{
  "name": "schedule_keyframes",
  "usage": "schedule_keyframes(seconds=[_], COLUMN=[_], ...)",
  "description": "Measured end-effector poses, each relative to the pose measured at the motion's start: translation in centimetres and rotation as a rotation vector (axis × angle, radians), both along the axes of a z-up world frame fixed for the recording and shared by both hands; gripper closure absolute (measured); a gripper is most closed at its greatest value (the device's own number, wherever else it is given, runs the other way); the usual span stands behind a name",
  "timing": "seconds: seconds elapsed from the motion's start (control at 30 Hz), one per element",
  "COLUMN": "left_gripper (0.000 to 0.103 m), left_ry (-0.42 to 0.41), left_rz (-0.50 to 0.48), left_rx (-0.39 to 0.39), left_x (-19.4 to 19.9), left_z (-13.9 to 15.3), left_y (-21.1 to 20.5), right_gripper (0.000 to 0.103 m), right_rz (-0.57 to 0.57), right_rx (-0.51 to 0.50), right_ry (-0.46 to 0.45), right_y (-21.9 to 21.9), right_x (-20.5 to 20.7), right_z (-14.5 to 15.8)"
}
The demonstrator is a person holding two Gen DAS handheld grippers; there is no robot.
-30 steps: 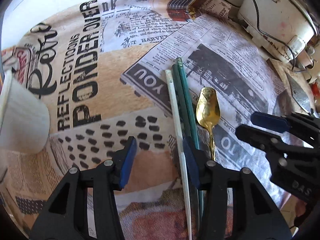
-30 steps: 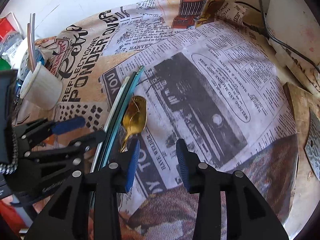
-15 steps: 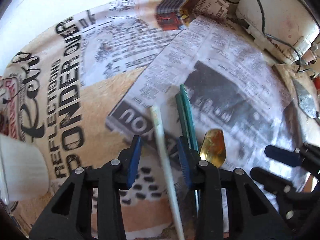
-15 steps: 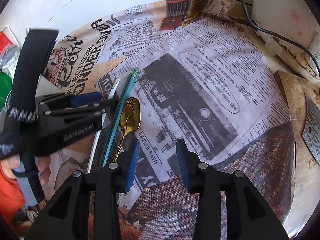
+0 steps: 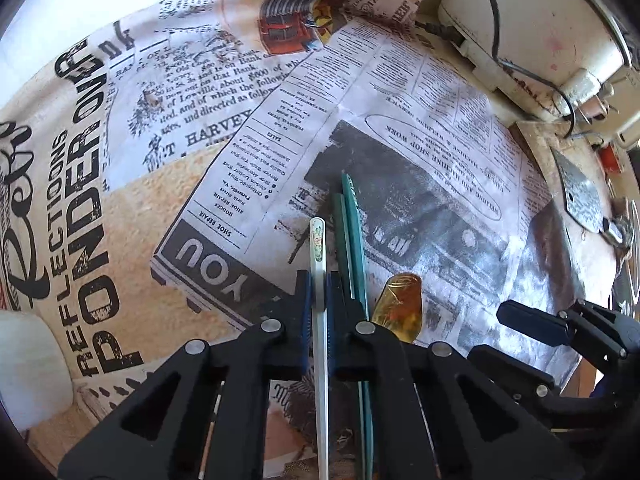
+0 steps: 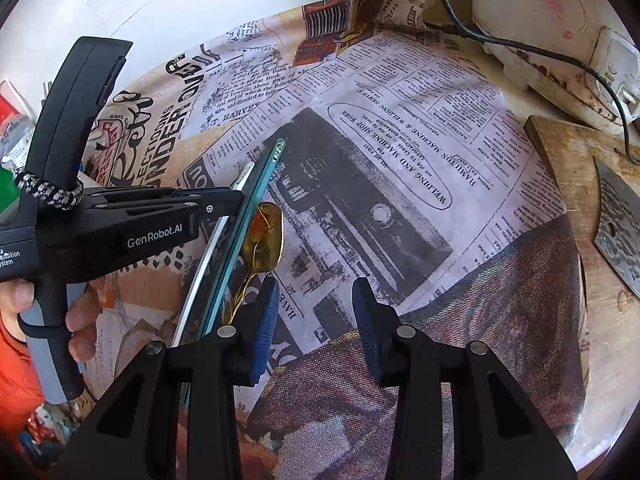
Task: Organize utensils
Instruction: 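Grasp the white chopstick with the left gripper while the right gripper grasps the gold spoon, then lift the white chopstick and gold spoon and carry them toward the white cup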
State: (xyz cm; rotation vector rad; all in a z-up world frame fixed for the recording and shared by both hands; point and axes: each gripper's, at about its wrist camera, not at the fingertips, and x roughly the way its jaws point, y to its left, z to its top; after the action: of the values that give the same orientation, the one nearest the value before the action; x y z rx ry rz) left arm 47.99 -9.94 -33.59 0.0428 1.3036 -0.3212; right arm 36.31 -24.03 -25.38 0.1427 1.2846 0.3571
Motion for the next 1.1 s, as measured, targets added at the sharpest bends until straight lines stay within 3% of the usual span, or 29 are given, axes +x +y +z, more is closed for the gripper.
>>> schedule_keyframes(seconds=[0.23,0.6,0.77,1.1], left_gripper=[0.098,0.098,0.098,0.098], left_ry=[0.020,-0.187,-0.280,-0.335], left_rz=[0.016,0.159,0.216,0.265], left_rx=[-0.016,-0.045,-0.068,-0.088], left_x=[0.2,-5.1,-7.4,-9.7], left_z=[0.5,6.6,9.0,9.8], left_y=[0.7,6.8,8.6,10.3], right_gripper=[0.068,0.064,0.064,0.067], right_rz=[0.022,0.063,0.060,-0.014], right_rx=[0.001,-0.088,-0.068,-0.072], right_ry=[0.014,-0.029,-0.034,-0.065], right_y=[2.1,6.4,7.5,9.5], right_x=[0.5,1.2,2.1,3.3], right_z=[-0.6,-1.8,-1.8,-2.0])
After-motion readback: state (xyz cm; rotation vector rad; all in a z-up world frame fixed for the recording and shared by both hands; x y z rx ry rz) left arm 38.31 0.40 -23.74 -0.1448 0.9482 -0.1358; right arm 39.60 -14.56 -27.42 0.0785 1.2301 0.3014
